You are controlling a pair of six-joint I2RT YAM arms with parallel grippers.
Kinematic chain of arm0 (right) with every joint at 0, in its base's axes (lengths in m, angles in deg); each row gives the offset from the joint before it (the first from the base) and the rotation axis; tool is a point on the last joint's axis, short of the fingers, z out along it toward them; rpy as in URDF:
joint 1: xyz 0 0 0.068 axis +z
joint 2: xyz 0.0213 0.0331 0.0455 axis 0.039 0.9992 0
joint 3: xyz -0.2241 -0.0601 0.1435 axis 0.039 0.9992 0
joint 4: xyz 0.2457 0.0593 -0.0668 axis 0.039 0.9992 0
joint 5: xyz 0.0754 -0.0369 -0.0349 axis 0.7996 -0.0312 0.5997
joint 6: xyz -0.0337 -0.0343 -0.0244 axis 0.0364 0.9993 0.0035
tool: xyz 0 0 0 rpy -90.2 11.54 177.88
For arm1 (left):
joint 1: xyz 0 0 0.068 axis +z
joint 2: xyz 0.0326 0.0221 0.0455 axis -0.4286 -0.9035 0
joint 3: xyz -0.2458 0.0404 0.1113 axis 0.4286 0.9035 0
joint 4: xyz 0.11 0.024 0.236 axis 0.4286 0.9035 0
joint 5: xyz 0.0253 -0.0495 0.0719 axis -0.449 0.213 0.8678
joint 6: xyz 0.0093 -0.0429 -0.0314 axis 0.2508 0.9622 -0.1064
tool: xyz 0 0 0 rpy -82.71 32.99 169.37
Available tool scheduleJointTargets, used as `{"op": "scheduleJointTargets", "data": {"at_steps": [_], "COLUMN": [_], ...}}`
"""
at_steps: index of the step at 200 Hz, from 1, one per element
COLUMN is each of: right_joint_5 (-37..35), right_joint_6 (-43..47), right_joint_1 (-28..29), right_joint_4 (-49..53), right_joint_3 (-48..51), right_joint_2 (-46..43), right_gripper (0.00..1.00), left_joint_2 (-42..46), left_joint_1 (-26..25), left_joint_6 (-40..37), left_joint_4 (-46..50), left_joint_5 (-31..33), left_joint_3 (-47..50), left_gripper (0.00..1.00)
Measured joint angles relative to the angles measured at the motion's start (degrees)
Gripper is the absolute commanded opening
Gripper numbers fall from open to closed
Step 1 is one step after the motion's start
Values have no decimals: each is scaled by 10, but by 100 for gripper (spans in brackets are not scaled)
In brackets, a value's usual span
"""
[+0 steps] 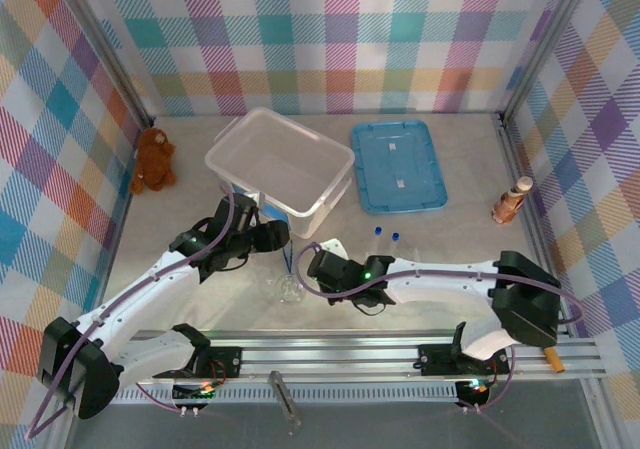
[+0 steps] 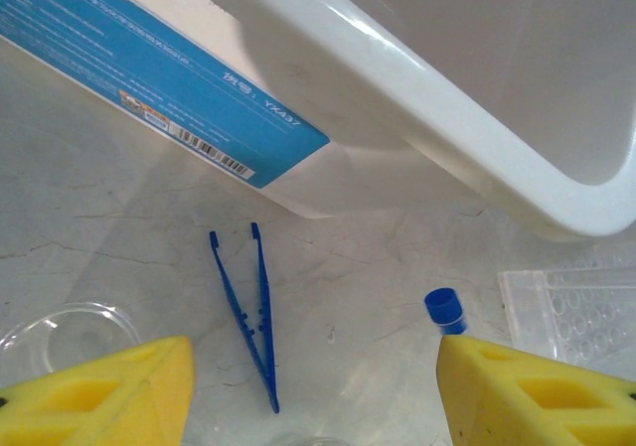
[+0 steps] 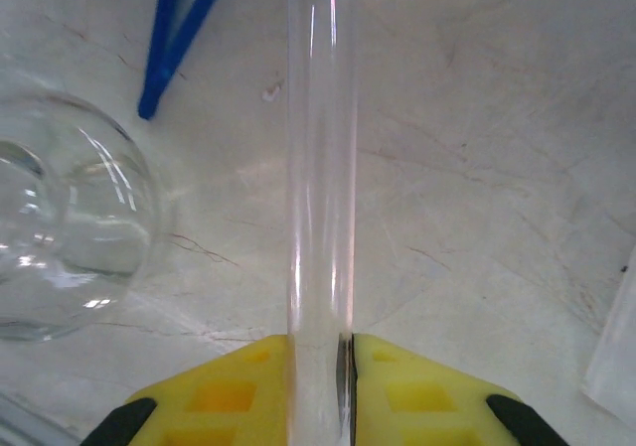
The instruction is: Organize the chemistry lab equipment
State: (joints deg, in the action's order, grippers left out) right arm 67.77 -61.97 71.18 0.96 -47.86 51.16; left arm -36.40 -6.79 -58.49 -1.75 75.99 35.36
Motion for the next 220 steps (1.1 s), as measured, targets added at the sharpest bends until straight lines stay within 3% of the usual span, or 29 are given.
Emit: {"op": "scheduleJointTargets", "data": {"at_steps": [85,164,220], "right_joint_5": [19,79,108], "right_joint_6": [0,-7,-17], "right_joint_1": [-55,-115,-124], "right_joint_4": [11,-14,-48], "right_joint_3": [6,35,37], "right_joint_2": [-150,-195,-215], "right_gripper": [19,20,20], "left_joint_2": [-1,-21,-49], "left_joint_1": [1,0,-22], "left_joint_6": [22,62,77], "left_joint_4": [-51,-163,-214], "left_joint_5": [-66,-176,-221], "left_joint_3": [0,0,0], "left_gripper": [66,66,66]}}
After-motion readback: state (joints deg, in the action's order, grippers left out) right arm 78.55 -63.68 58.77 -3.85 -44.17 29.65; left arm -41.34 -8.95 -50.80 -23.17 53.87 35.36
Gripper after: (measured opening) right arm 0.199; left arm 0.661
